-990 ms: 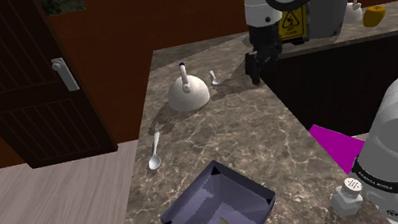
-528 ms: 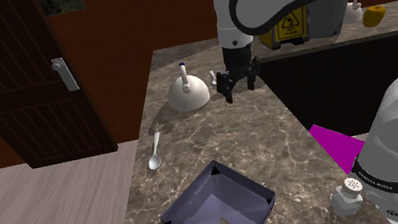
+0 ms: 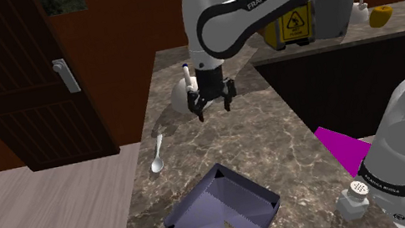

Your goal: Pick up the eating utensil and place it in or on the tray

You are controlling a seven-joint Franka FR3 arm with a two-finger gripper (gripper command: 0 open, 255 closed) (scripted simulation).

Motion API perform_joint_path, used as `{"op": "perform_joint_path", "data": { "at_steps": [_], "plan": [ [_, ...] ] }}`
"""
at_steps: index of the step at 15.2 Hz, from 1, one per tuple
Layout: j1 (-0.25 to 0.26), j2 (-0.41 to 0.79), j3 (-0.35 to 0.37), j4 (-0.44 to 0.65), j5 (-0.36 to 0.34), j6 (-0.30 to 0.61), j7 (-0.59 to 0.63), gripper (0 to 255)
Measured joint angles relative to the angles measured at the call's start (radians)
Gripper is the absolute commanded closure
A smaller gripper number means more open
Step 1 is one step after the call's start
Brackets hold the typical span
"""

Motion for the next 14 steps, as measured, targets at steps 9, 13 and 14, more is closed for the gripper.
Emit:
{"op": "perform_joint_path", "data": {
  "at_steps": [9, 13, 14],
  "plan": [
    [0.022, 0.344, 0.048, 0.260, -0.058, 0.105, 0.262, 0],
    [0.062, 0.509, 0.042, 0.419, -0.099, 0.124, 0.378, 0],
    [0.073, 0.546, 0.039, 0.462, -0.107, 0.122, 0.403, 0]
  ]
}}
